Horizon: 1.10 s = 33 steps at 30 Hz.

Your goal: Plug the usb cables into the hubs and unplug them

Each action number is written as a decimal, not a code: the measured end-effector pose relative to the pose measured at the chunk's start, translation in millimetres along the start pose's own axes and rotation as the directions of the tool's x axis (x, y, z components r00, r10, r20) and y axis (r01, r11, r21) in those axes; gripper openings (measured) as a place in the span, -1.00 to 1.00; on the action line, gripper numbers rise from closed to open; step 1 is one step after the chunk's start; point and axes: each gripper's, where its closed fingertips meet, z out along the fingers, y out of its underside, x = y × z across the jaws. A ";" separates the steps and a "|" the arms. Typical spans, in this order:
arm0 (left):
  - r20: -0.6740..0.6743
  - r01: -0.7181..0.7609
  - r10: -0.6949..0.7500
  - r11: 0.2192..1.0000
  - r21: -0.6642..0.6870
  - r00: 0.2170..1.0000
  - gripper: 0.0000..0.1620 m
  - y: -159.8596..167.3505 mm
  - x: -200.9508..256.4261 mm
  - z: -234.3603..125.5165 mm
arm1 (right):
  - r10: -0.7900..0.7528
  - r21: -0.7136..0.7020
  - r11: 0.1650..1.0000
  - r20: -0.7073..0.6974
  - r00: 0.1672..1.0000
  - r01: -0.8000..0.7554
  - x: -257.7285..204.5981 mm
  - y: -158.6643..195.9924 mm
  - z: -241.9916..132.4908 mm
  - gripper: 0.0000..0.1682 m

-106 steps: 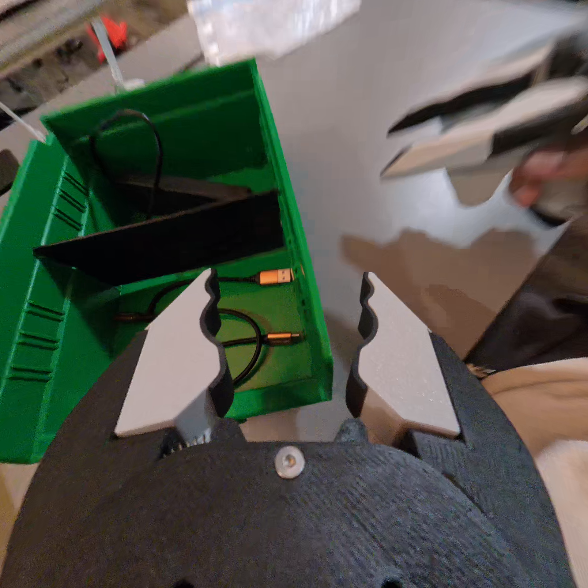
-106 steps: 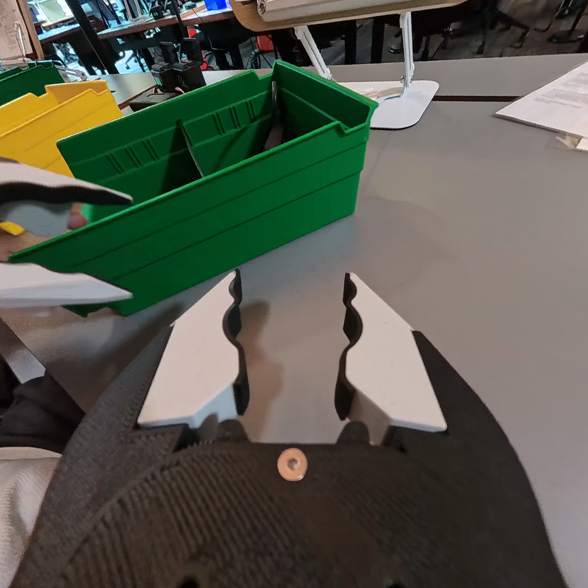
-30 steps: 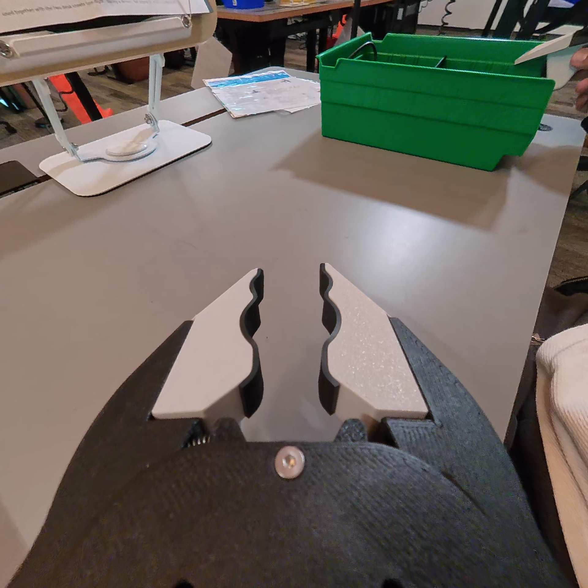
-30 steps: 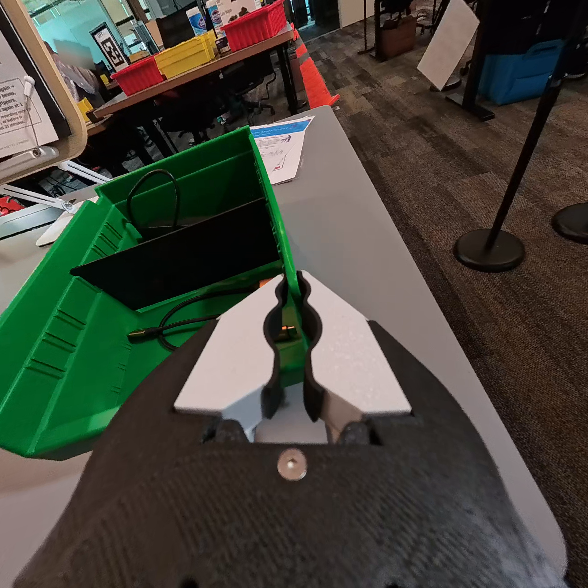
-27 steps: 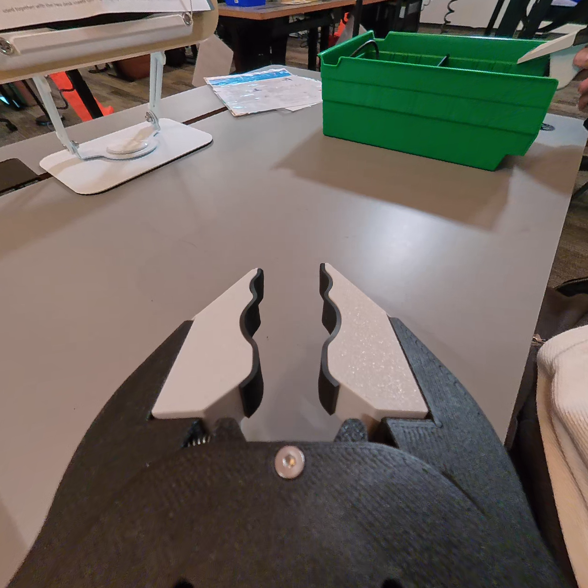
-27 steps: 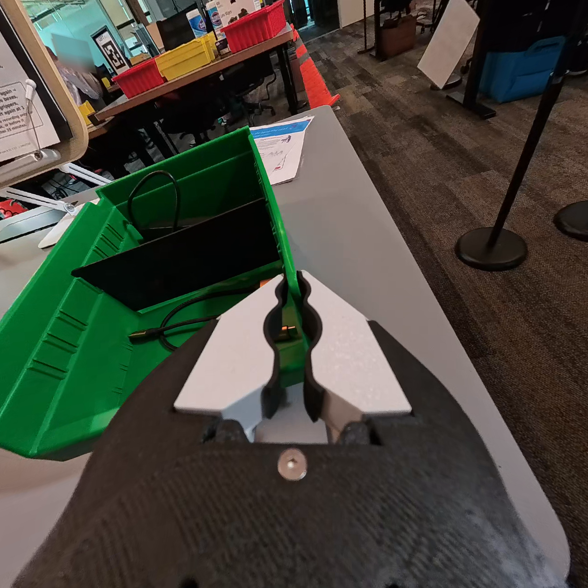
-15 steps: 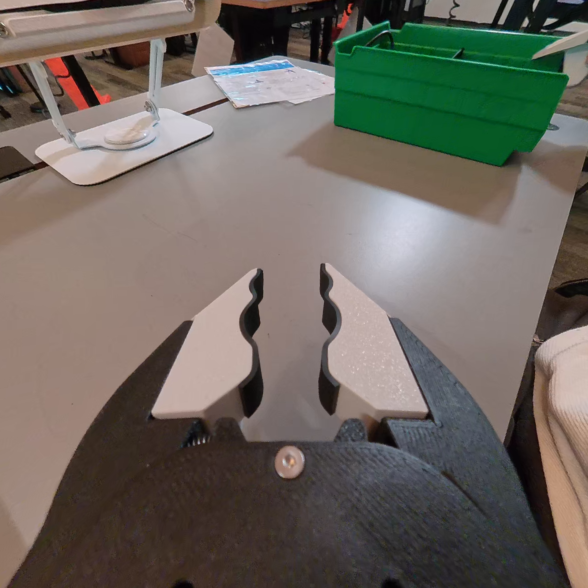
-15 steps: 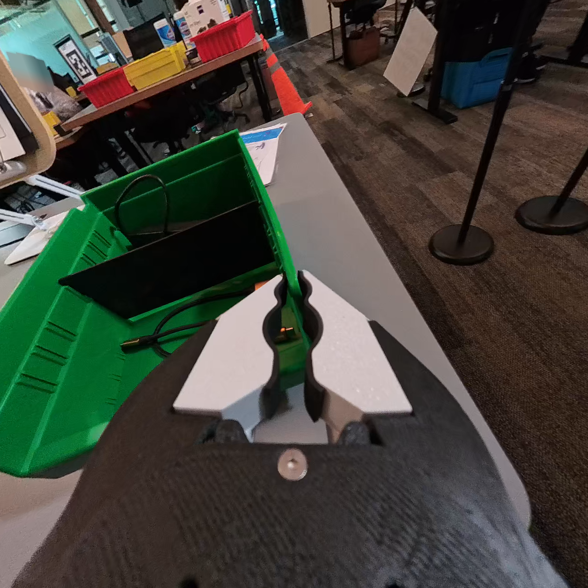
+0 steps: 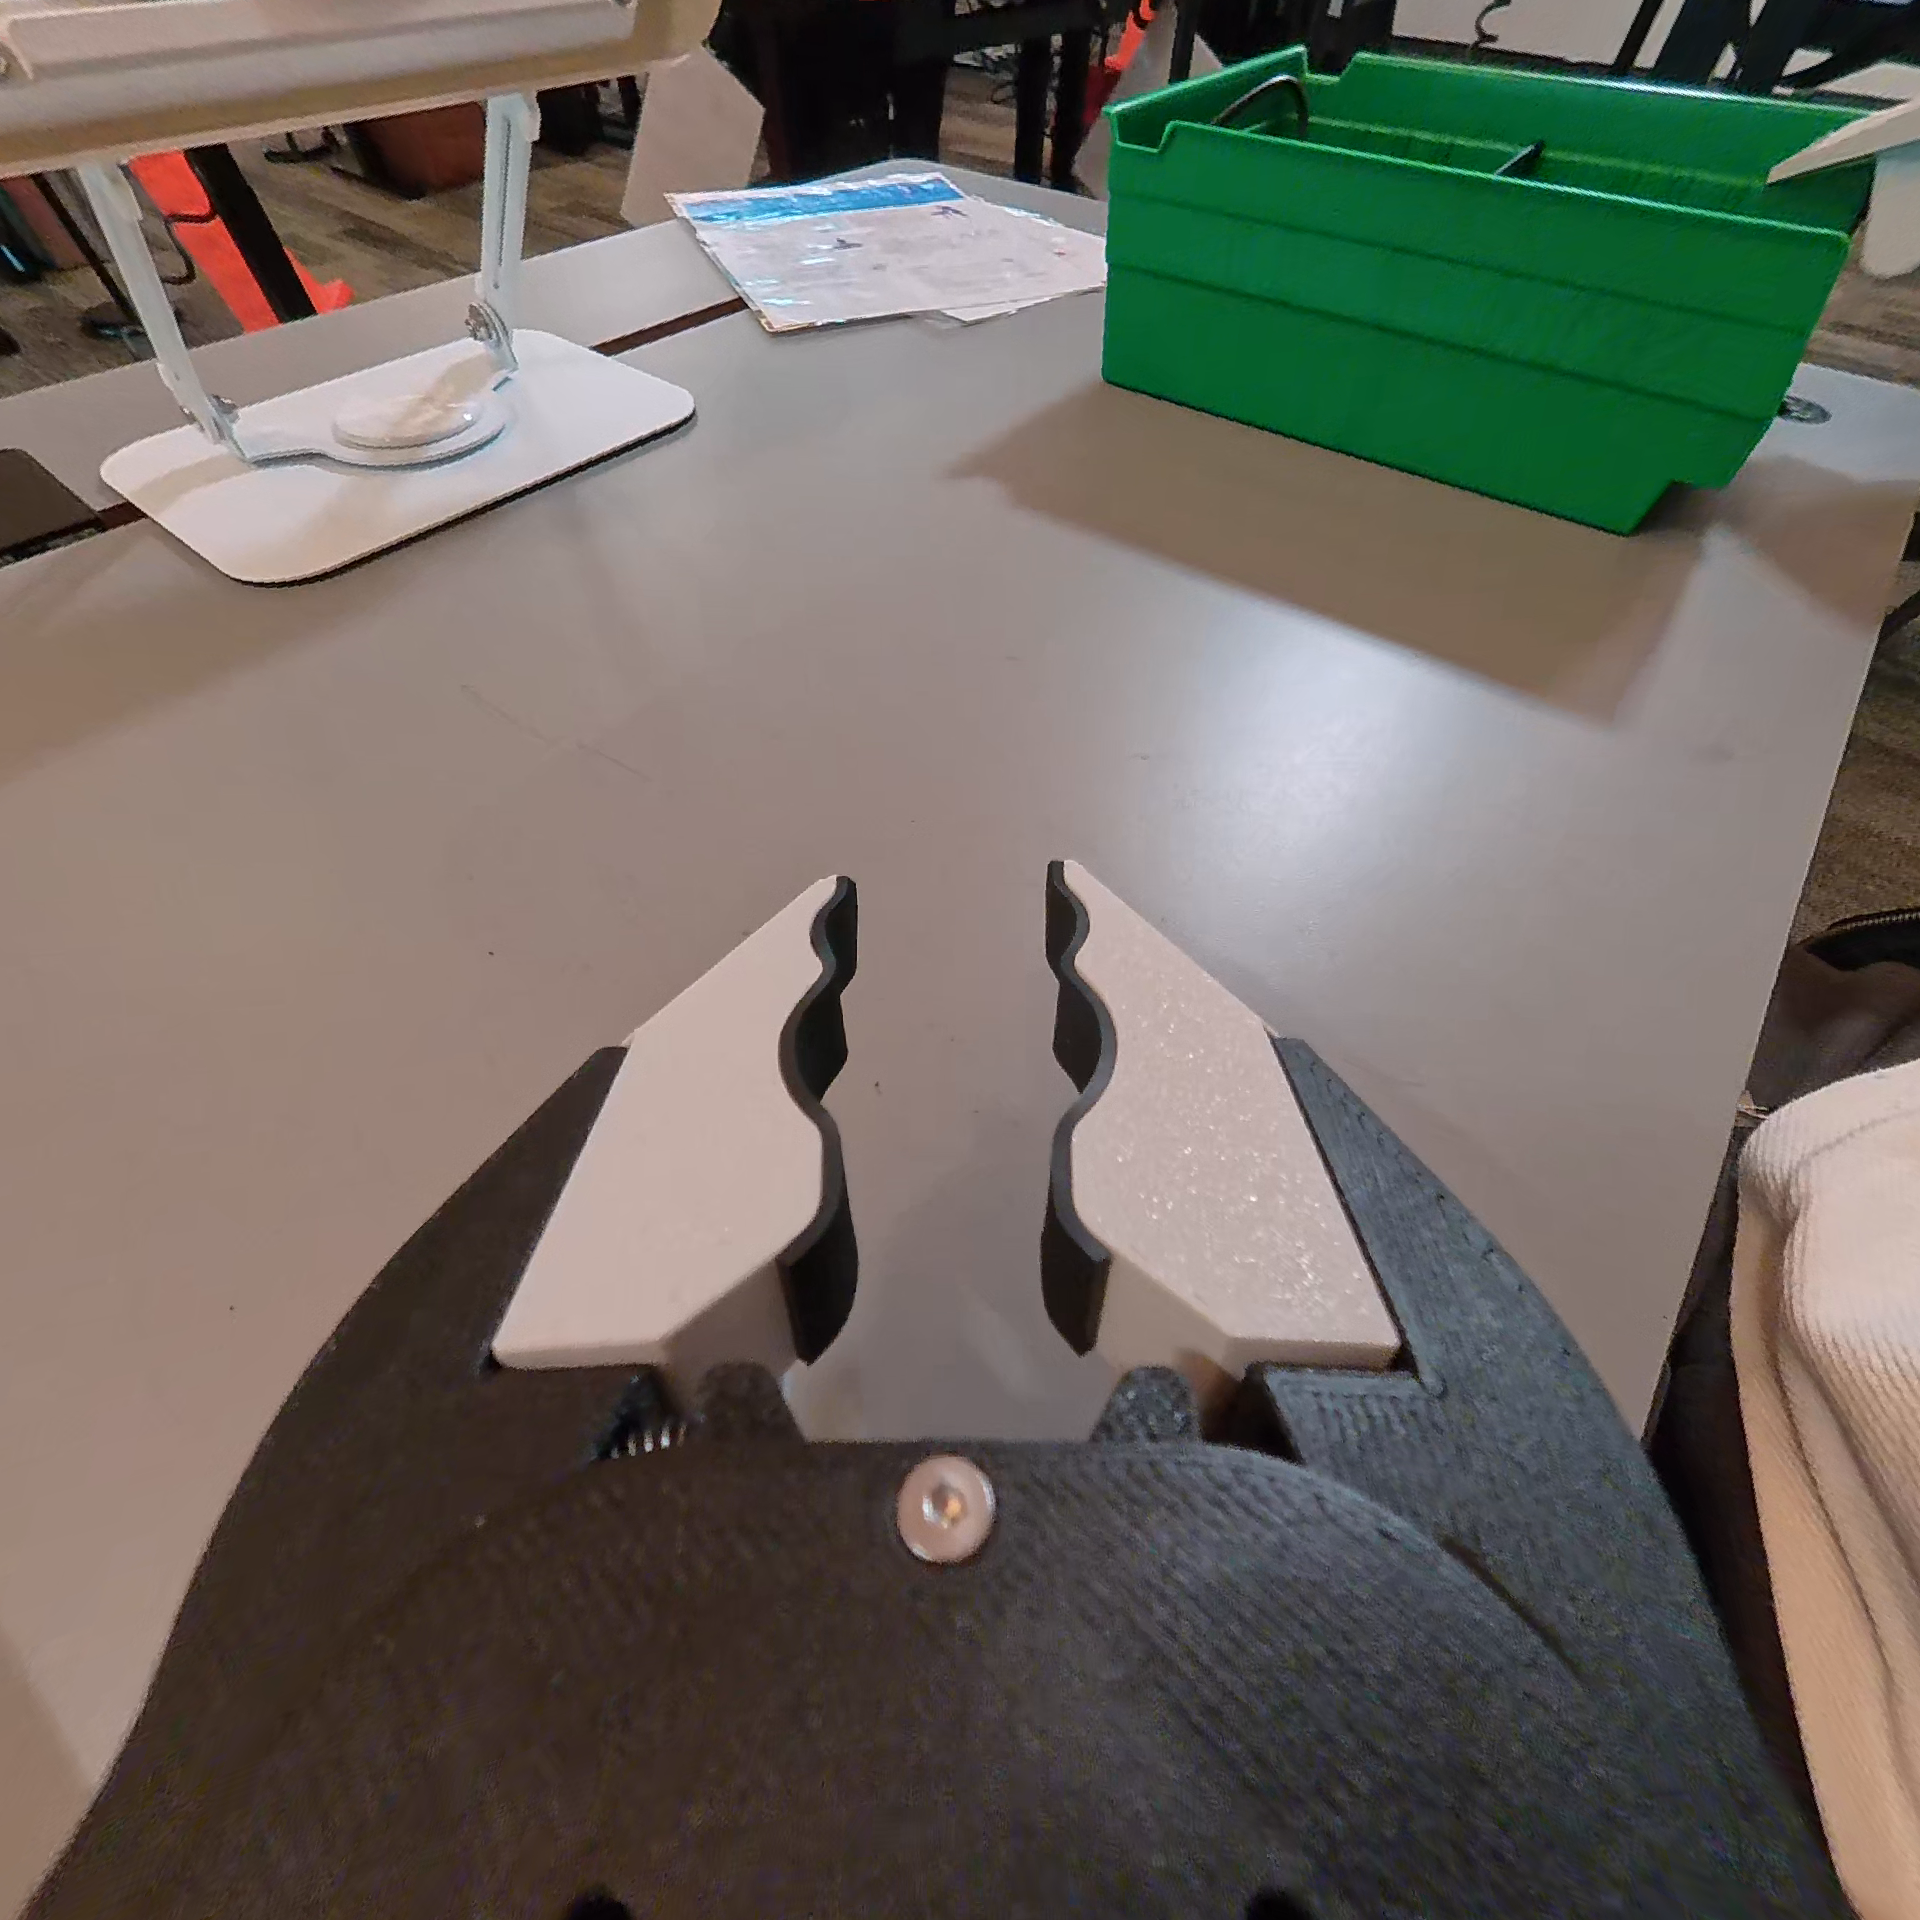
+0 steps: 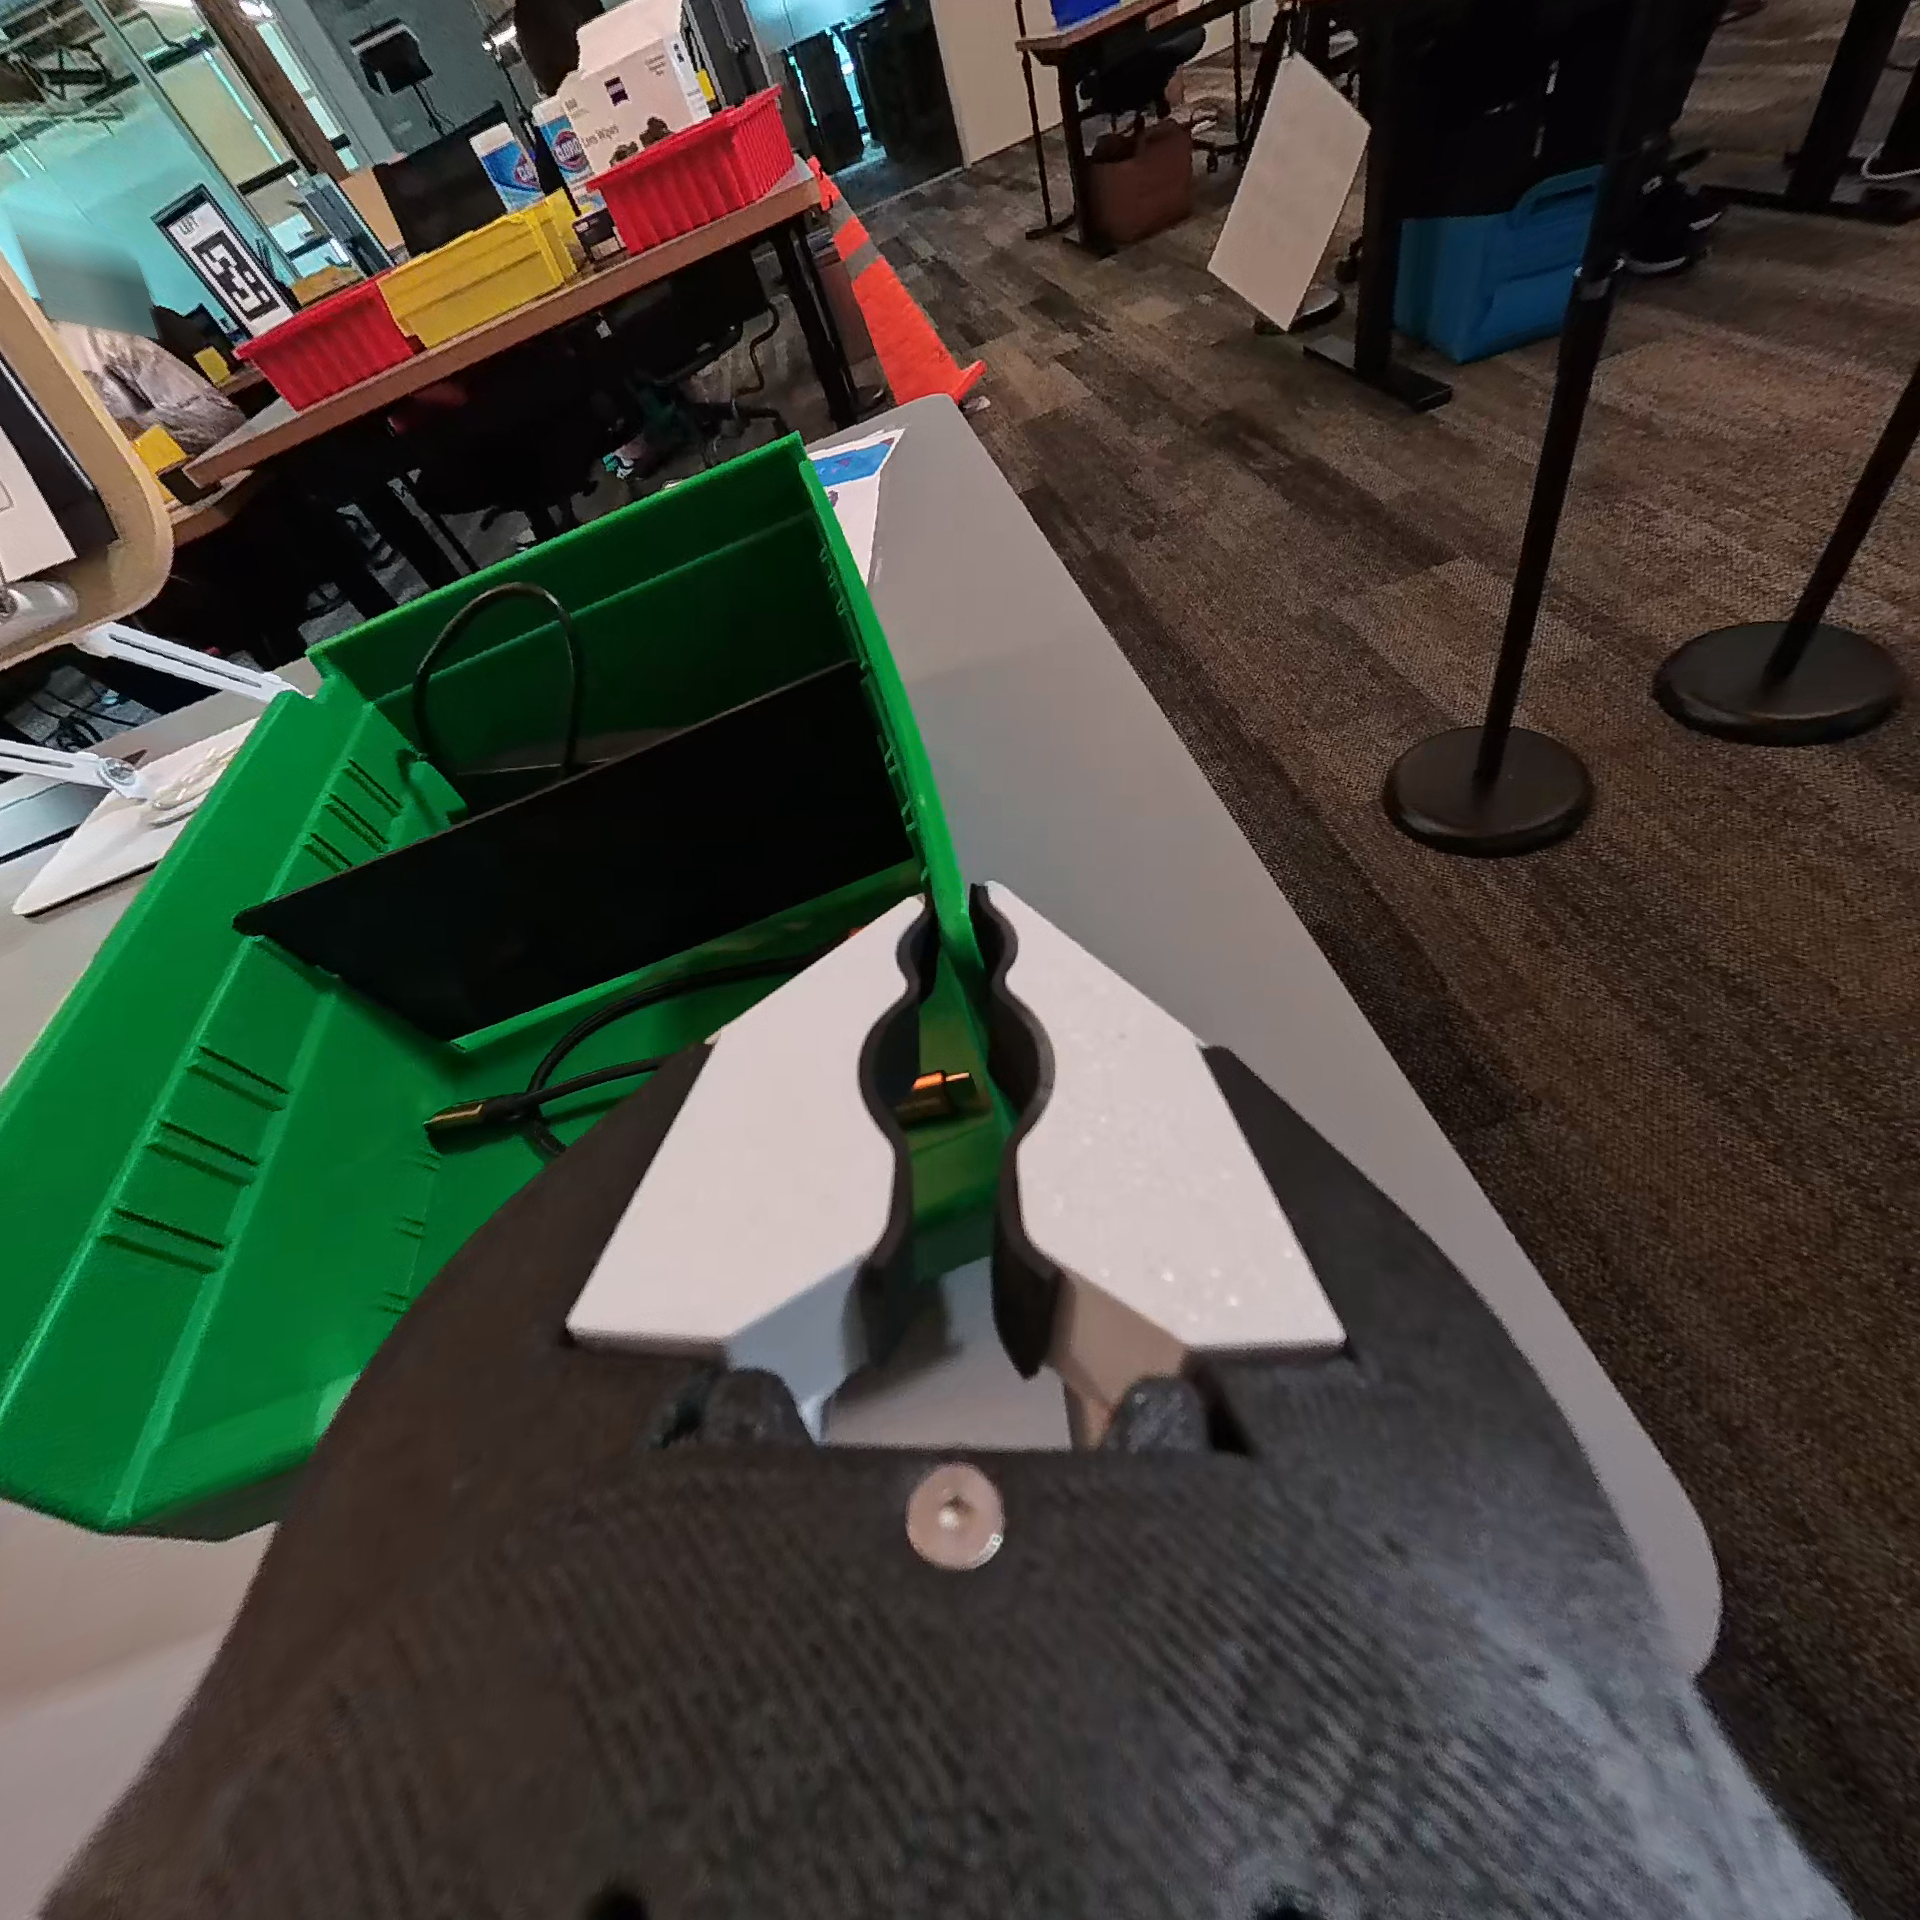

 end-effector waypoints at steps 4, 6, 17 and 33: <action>0.000 -0.001 0.001 1.000 -0.004 1.000 -0.55 0.6 -0.1 0.5 | 0.012 0.000 1.000 0.008 1.000 -0.012 -1.2 0.6 -0.1 -0.95; 0.000 -0.002 0.002 1.000 -0.006 1.000 -0.54 0.8 0.0 0.7 | 0.017 0.002 1.000 0.013 1.000 -0.018 -2.6 0.8 0.2 -0.95; 0.000 0.000 0.000 1.000 -0.007 1.000 -0.55 0.9 -0.3 0.8 | 0.030 -0.007 1.000 0.065 0.997 -0.029 -18.1 3.9 5.1 -0.88; 0.077 -0.062 0.060 0.998 0.023 0.995 -0.54 -7.3 -11.6 -9.1 | -0.465 0.511 0.829 0.402 0.789 0.228 -209.9 -72.9 -92.6 -0.97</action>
